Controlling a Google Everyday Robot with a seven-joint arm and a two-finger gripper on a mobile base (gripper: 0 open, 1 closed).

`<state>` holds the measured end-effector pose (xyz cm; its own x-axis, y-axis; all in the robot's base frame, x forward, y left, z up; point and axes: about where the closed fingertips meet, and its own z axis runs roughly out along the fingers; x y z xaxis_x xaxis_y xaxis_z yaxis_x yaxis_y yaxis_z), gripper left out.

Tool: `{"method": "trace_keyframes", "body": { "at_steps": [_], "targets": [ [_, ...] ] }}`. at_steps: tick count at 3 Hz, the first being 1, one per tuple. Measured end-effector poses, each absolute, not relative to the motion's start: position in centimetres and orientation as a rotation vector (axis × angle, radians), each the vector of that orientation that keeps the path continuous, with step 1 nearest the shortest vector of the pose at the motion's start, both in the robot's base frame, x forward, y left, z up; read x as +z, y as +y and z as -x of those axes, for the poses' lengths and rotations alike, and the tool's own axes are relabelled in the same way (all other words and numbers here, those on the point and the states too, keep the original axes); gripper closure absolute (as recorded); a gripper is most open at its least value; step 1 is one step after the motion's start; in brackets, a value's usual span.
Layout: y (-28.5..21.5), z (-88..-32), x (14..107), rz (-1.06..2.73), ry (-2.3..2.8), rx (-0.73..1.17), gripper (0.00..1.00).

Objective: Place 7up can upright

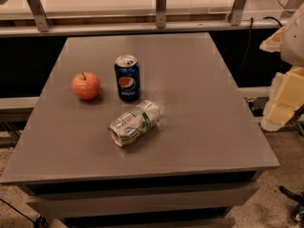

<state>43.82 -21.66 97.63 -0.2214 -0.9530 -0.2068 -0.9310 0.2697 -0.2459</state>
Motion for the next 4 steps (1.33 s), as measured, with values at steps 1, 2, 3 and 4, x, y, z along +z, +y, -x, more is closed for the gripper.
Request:
{"method": "trace_keyframes", "body": {
  "at_steps": [1,2,3,4],
  "targets": [
    [-21.7,-43.8,97.6,1.724,2.232,-0.099,0.00],
    [-21.7,-43.8,97.6,1.724,2.232,-0.099,0.00],
    [-19.0,-44.7,97.7,1.799,2.179,-0.119,0.00],
    [-12.8,-46.8,97.5,1.971,2.047,-0.162,0.00]
  ]
}}
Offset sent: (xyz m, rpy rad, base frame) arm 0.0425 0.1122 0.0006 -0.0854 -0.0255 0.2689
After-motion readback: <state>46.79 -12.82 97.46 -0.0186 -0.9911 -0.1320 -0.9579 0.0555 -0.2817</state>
